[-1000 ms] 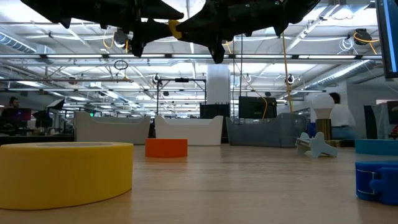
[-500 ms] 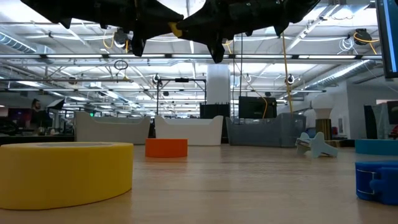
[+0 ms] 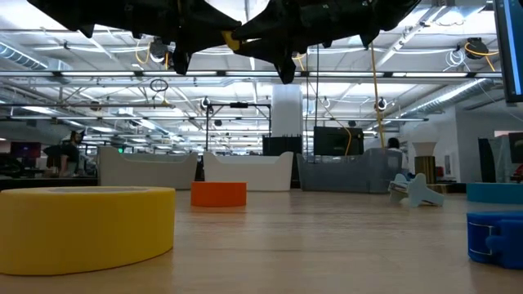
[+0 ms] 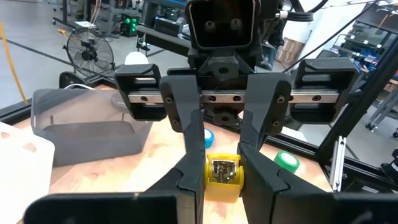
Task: Pick and place Stapler, Stapler remover, tape
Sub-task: Put the yellow stapler into the gray bin
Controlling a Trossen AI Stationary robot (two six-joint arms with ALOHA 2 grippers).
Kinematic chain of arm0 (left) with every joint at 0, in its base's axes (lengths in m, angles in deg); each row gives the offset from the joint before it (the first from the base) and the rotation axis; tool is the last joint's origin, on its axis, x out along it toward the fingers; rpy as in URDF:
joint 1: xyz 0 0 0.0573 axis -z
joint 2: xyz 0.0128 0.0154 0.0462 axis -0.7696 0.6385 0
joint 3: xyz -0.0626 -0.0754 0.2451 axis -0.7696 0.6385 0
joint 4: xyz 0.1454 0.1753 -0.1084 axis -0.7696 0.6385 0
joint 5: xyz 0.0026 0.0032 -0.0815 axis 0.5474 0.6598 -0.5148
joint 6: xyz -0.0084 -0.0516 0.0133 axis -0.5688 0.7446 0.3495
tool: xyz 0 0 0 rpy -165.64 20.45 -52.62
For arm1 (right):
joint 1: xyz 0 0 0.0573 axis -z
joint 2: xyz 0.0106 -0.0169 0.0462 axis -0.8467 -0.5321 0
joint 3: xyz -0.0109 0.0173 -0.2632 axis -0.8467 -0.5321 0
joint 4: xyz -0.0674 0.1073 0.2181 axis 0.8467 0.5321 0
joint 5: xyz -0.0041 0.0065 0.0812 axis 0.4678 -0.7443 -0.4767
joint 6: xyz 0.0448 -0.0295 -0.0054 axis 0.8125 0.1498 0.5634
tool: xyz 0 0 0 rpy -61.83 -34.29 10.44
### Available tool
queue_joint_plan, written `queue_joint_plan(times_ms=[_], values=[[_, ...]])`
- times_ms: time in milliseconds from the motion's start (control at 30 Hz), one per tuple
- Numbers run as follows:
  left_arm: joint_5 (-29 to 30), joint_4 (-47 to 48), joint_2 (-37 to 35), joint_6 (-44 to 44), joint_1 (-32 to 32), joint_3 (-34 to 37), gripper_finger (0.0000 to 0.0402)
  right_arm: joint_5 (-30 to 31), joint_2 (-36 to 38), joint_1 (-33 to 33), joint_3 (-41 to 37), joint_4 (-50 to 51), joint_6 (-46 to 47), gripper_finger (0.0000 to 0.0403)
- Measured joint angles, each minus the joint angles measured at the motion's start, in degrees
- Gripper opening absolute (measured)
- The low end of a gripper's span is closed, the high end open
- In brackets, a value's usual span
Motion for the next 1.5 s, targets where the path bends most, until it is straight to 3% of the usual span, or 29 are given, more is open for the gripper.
queue_joint_plan(times_ms=[200,567,867,1300,1500], values=[[-0.1,1.2,0.0,0.0,0.0,0.0,0.0072,-0.4,0.0,0.7,0.0,1.2,0.1,0.0147],[0.0,5.2,-2.2,-0.1,0.1,0.0,0.0071,-8.4,0.0,2.9,0.0,6.6,1.8,0.0189],[4.2,20.2,-9.5,0.2,-1.2,0.0,0.0070,-10.8,0.0,3.4,0.0,11.0,1.9,0.0186],[7.2,44.0,-21.2,1.8,-11.5,0.1,0.0070,-10.8,0.0,3.3,0.0,12.0,-1.5,0.0185],[3.0,51.1,-21.4,-0.9,-19.7,0.1,0.0074,-10.7,0.0,4.5,0.0,11.2,-4.7,0.0186]])
